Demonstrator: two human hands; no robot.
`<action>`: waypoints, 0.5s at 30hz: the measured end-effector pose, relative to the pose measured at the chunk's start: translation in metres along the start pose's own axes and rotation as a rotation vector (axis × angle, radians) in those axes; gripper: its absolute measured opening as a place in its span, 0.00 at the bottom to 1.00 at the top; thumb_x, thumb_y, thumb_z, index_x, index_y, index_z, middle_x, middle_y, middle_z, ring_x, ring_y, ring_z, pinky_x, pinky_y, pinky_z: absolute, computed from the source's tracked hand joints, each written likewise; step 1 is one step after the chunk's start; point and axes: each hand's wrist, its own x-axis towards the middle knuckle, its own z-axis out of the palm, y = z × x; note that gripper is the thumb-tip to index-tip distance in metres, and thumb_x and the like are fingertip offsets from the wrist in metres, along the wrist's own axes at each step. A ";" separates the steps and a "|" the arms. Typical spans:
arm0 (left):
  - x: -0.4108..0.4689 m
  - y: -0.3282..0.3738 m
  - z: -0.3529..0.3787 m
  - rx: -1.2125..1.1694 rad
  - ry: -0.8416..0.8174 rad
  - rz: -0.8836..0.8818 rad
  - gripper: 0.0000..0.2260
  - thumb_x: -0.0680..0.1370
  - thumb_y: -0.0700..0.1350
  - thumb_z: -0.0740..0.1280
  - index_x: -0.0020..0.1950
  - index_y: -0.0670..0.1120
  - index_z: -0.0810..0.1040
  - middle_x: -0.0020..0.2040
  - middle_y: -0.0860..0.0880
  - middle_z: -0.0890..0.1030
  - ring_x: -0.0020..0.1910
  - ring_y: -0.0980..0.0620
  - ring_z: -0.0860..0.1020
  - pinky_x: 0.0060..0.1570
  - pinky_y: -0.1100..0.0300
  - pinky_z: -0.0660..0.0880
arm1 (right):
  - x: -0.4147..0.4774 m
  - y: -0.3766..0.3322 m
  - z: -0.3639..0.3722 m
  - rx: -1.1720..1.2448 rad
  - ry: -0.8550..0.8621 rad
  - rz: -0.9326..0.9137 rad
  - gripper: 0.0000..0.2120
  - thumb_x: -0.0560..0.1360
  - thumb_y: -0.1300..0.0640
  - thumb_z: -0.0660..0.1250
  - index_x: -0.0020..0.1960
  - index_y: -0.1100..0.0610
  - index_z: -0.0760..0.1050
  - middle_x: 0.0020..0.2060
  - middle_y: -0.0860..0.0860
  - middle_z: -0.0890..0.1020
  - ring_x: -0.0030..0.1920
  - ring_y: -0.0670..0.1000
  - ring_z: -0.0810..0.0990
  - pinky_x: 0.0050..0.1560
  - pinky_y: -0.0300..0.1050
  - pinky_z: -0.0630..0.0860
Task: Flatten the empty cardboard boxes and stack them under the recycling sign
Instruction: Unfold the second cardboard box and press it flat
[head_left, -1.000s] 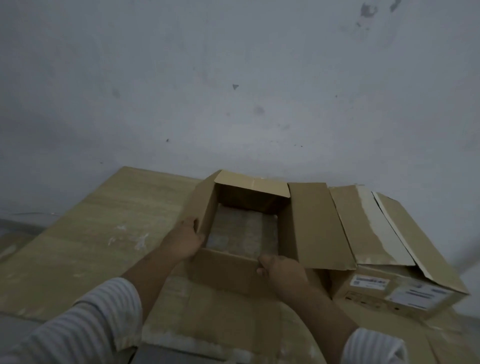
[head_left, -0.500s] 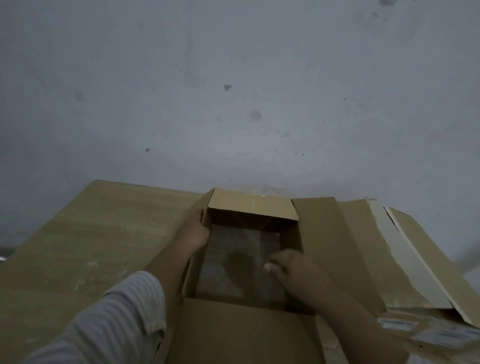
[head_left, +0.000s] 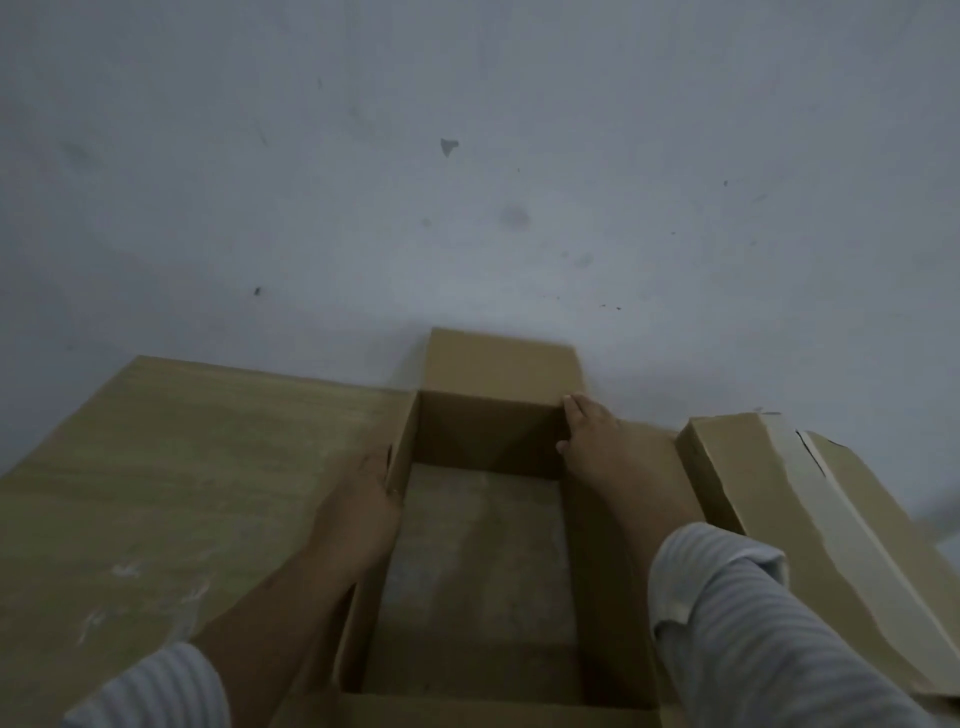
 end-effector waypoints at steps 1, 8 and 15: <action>0.001 0.000 0.002 0.013 0.006 -0.007 0.25 0.78 0.42 0.60 0.76 0.48 0.62 0.70 0.45 0.71 0.65 0.42 0.73 0.61 0.51 0.72 | 0.005 -0.001 0.002 -0.019 0.025 0.008 0.28 0.79 0.53 0.60 0.75 0.58 0.55 0.74 0.55 0.60 0.72 0.58 0.61 0.70 0.52 0.61; 0.001 0.001 0.009 0.020 0.034 -0.040 0.26 0.79 0.43 0.60 0.77 0.48 0.60 0.73 0.45 0.68 0.67 0.42 0.71 0.62 0.51 0.71 | 0.036 0.002 0.011 -0.117 -0.001 0.051 0.13 0.79 0.59 0.54 0.60 0.58 0.71 0.58 0.55 0.73 0.58 0.56 0.71 0.56 0.48 0.70; -0.004 0.009 0.006 0.001 0.042 -0.051 0.26 0.80 0.42 0.59 0.77 0.47 0.59 0.74 0.46 0.66 0.68 0.43 0.70 0.63 0.51 0.70 | 0.025 0.003 -0.003 0.077 -0.051 0.093 0.15 0.81 0.53 0.55 0.64 0.58 0.70 0.63 0.57 0.74 0.62 0.58 0.73 0.60 0.51 0.71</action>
